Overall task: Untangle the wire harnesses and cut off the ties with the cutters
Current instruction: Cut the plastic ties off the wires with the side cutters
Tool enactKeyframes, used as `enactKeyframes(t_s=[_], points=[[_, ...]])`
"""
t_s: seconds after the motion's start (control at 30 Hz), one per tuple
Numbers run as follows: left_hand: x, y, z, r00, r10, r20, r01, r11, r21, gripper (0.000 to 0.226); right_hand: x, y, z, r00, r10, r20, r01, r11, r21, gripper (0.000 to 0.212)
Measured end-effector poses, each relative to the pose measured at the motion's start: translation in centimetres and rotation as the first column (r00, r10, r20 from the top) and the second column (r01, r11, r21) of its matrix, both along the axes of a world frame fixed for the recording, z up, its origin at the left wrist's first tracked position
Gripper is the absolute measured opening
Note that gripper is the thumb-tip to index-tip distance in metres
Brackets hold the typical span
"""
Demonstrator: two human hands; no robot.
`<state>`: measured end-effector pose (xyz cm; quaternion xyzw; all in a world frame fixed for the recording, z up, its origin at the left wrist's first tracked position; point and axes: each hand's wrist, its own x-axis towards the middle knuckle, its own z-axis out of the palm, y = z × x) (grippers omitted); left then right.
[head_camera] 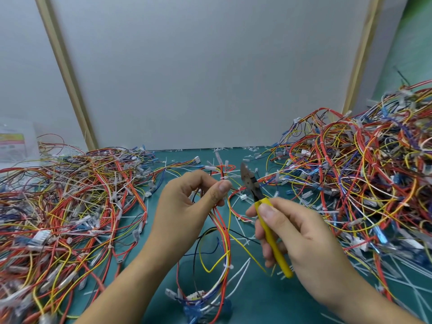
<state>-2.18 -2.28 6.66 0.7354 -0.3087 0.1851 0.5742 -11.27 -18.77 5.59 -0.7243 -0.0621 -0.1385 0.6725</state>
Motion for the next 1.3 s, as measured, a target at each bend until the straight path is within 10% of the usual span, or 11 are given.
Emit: enactKeyframes(t_s=[0.2,0.47,0.83,1.3], points=[[0.1,-0.3,-0.9,0.998,-0.011,0.067,-0.003,0.979,0.202,0.019,0.6,-0.5,-0.4,0.994,-0.105,0.027,0.104,0.994,0.042,0.023],[1.4,-0.8,-3.0,0.967,0.025,-0.252,0.091,0.895,0.437,0.070,1.4,-1.1,-0.4,0.963,-0.261,-0.063,0.267,0.953,0.144,0.009],[1.2,-0.6,-3.4,0.977,-0.061,-0.204,0.160,0.842,0.515,0.063,1.6,-1.2,-0.6,0.952,-0.111,-0.287,0.178,0.959,0.220,0.017],[1.4,-0.6,-2.6,0.781,-0.237,-0.577,0.371,0.920,0.124,0.047,1.0,-0.5,-1.0,0.981,0.139,-0.137,-0.069,0.904,0.421,0.028]])
